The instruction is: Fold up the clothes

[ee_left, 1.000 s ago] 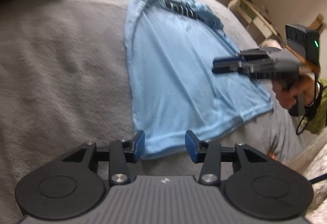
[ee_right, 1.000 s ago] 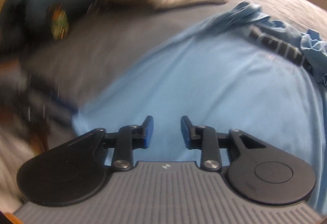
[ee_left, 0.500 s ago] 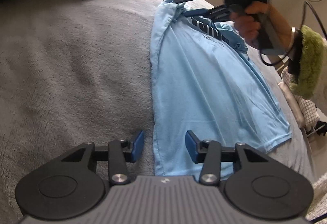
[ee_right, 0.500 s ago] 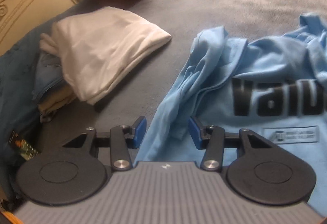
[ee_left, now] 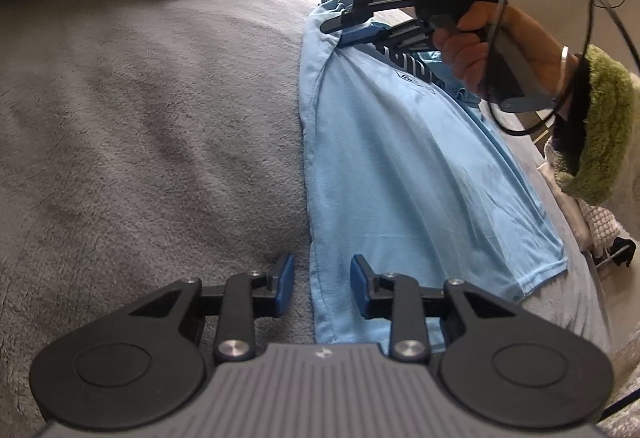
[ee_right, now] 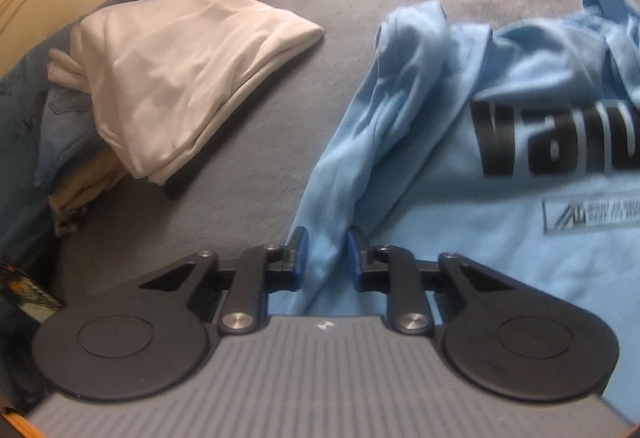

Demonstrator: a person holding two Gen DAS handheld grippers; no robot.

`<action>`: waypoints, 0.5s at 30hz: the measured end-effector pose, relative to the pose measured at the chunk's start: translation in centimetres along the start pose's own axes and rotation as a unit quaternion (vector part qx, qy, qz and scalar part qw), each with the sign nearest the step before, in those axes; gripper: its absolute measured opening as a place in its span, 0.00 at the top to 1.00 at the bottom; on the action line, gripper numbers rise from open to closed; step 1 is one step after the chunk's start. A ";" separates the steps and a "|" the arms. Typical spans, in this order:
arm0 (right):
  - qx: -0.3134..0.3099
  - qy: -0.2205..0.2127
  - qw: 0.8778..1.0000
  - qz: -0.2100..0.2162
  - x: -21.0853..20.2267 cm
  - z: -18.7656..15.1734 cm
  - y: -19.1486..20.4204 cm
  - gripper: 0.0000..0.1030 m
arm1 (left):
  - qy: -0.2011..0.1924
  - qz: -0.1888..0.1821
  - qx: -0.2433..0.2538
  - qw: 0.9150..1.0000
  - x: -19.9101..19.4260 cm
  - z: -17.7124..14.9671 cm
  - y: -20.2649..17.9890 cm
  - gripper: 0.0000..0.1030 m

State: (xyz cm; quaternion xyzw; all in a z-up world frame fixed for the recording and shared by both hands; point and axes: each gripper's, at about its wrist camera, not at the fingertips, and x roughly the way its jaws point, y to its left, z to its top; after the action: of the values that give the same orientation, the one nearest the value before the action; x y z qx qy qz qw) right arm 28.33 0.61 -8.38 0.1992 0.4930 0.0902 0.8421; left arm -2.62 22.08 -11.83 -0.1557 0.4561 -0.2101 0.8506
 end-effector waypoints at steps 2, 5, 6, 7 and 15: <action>0.000 -0.009 1.000 0.012 0.1 0.4 0.2 0.97 | -0.002 0.000 0.000 1.000 -0.1 -0.1 0.0 0.74; -0.033 -0.027 0.998 0.046 -0.3 0.8 1.8 0.98 | 0.001 -0.004 -0.006 1.000 -0.1 -0.1 0.2 0.79; -0.049 -0.032 0.997 0.055 -0.4 1.0 2.5 0.98 | 0.002 -0.006 -0.009 1.000 -0.2 0.0 0.3 0.79; -0.067 -0.030 0.995 0.061 -0.2 1.2 3.4 0.98 | 0.004 -0.007 -0.012 1.000 -0.2 0.0 0.4 0.80; -0.193 0.025 0.980 0.053 4.6 1.5 8.6 0.98 | 0.014 -0.023 -0.037 0.999 -0.3 0.1 1.2 0.85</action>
State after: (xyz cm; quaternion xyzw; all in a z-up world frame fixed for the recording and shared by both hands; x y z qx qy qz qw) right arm 32.28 9.64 -7.73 0.0566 0.4759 0.2329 0.8462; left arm -2.45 23.28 -12.14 -0.1946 0.4720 -0.2147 0.8326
